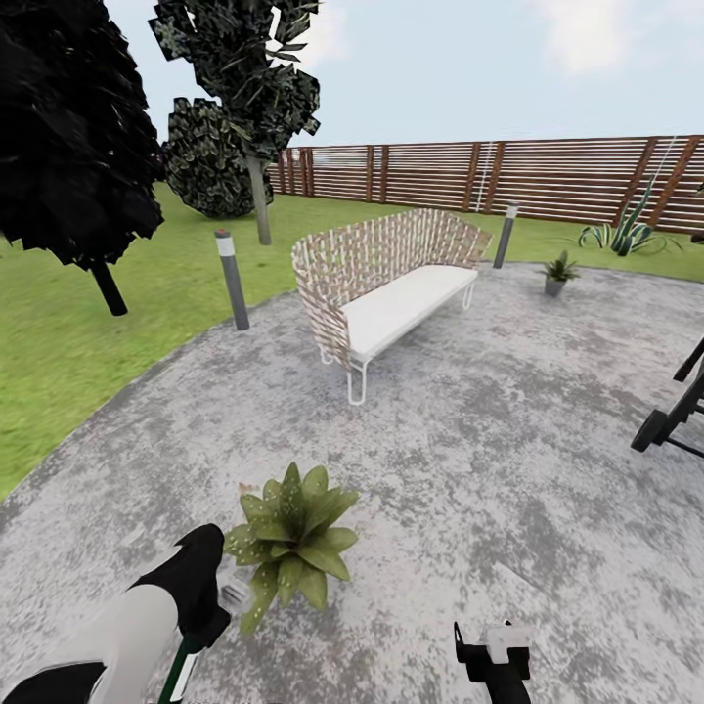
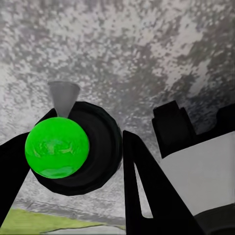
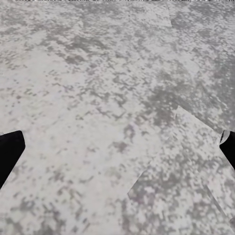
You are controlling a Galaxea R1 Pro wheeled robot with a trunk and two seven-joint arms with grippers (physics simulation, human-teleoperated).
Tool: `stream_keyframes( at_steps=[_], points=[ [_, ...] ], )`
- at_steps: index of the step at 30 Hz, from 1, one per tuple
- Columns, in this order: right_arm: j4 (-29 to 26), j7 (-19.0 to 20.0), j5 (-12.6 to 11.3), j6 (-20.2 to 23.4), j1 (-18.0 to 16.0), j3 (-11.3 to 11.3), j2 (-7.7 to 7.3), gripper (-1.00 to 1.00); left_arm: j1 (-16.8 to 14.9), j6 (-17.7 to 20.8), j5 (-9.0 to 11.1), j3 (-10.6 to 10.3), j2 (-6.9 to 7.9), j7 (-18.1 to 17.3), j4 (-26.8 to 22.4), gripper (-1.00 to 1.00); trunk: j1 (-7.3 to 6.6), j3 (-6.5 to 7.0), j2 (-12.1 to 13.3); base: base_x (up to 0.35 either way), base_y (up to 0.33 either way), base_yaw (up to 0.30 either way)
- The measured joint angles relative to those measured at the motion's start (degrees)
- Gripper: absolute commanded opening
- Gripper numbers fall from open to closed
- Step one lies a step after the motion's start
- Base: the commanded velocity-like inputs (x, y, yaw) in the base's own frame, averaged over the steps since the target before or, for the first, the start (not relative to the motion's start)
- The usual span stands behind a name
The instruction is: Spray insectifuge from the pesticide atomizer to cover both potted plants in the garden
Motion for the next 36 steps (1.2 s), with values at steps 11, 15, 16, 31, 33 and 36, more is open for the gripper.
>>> stream_keyframes(
  at_steps=[11,15,16,31,33,36],
  points=[
    [0.00,0.00,0.00,0.00,0.00,0.01,0.07,1.00,1.45,-0.05,0.09,0.26,-0.57,0.04,-0.96,-1.00,0.00,0.00,0.00,-0.002,-0.001,0.250],
    [0.00,-0.01,0.00,-0.01,0.00,0.00,-0.01,1.00,1.45,-0.07,0.07,0.37,-0.60,0.06,-0.99,-1.00,0.02,0.00,0.00,-0.180,-0.125,0.023],
    [0.00,-0.01,0.00,-0.01,0.00,0.00,-0.02,1.00,1.45,-0.07,0.07,0.41,-0.60,0.06,-0.99,-1.00,0.02,0.00,0.00,-0.226,-0.161,0.004],
    [0.00,-0.02,0.01,-0.02,0.00,0.01,0.03,1.00,1.45,-0.03,0.14,0.30,-1.51,0.09,-5.68,-1.00,0.00,0.00,0.00,-0.081,-0.210,0.000],
    [0.00,-0.02,0.00,-0.02,0.00,0.01,0.05,1.00,1.44,-0.05,0.12,0.31,-1.52,0.05,-5.95,-1.00,0.00,0.00,0.00,0.000,-0.269,0.018],
    [0.01,-0.02,0.00,-0.02,-0.01,0.03,0.06,1.00,1.46,-0.04,0.11,0.37,-1.51,0.02,-7.31,-1.00,0.00,0.00,0.00,0.000,-0.270,0.104]
  ],
)
